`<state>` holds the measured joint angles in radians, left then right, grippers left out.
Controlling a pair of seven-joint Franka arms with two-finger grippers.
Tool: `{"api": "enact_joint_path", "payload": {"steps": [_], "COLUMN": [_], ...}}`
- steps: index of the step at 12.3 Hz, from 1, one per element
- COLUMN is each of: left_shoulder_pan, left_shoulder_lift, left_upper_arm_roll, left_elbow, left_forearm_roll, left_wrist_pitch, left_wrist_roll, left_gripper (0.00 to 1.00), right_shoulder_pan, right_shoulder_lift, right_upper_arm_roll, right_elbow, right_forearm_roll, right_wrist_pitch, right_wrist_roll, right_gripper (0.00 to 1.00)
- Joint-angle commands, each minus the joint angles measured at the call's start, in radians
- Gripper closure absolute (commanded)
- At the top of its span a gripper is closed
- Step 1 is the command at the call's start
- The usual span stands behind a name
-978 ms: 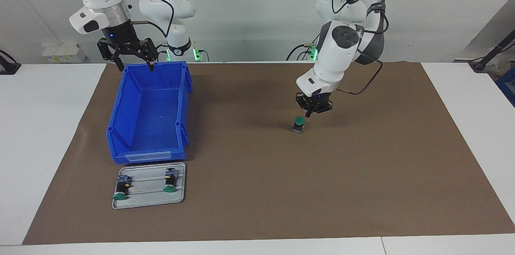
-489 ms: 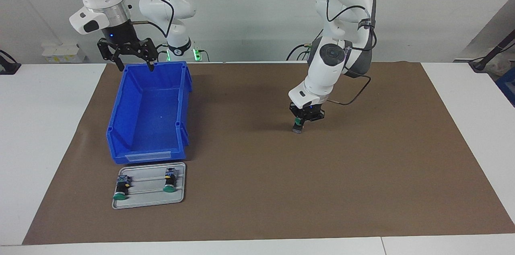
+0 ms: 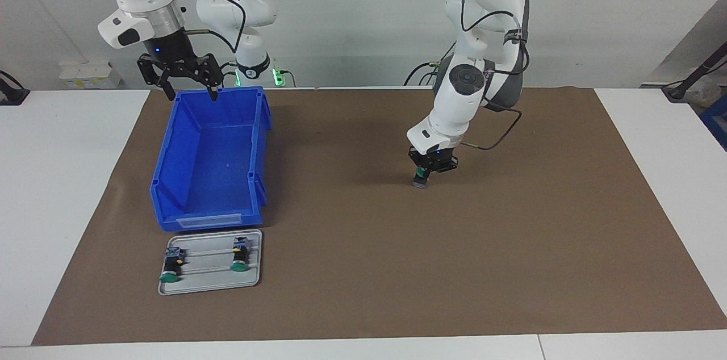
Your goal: Place and press button with both arms
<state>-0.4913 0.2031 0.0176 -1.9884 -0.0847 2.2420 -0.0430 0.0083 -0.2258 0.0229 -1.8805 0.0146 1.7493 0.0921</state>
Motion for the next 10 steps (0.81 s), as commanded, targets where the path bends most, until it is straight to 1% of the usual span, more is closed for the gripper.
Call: {"api": "enact_joint_path", "payload": {"steps": [1,3,4,6,7,8,9,10], "left_shoulder_pan": [-0.026,-0.024,-0.026,-0.020,-0.012,-0.007,0.011,0.034], "left_shoulder_lift": [-0.008,-0.013,-0.022,-0.039,-0.053,-0.079,-0.096,-0.115], "left_upper_arm_roll": [0.013,0.013,0.013,0.016,0.021,0.025,0.027,0.027], "left_elbow": [-0.067,-0.046,-0.024,0.052,0.068,0.066,0.065,0.068], "left_forearm_roll": [0.019,0.019,0.019,0.019,0.019,0.019,0.019,0.019], "left_wrist_pitch": [0.058,0.036,-0.008,-0.132,-0.165,-0.168,-0.179,-0.215], "left_wrist_roll": [-0.020,-0.018,-0.018,-0.017,-0.011,-0.008,0.000,0.000], "left_gripper": [1.00,1.00,1.00,1.00,0.82,0.15,0.00,0.00], "right_shoulder_pan": [-0.005,-0.005,-0.005,-0.005,-0.005,-0.005,-0.005,-0.005], "right_shoulder_lift": [-0.007,-0.007,-0.007,-0.007,-0.007,-0.007,-0.007,-0.007], "right_upper_arm_roll": [0.003,0.003,0.003,0.002,0.002,0.003,0.003,0.003], "right_elbow": [0.004,0.004,0.004,0.004,0.004,0.004,0.004,0.004], "right_forearm_roll": [0.019,0.019,0.019,0.019,0.019,0.019,0.019,0.019], "right_wrist_pitch": [-0.013,-0.011,-0.011,-0.013,-0.011,-0.011,-0.013,-0.013], "right_wrist_roll": [0.011,0.011,0.011,0.011,0.011,0.011,0.011,0.011], "right_gripper": [0.01,0.01,0.01,0.01,0.01,0.01,0.01,0.01]}}
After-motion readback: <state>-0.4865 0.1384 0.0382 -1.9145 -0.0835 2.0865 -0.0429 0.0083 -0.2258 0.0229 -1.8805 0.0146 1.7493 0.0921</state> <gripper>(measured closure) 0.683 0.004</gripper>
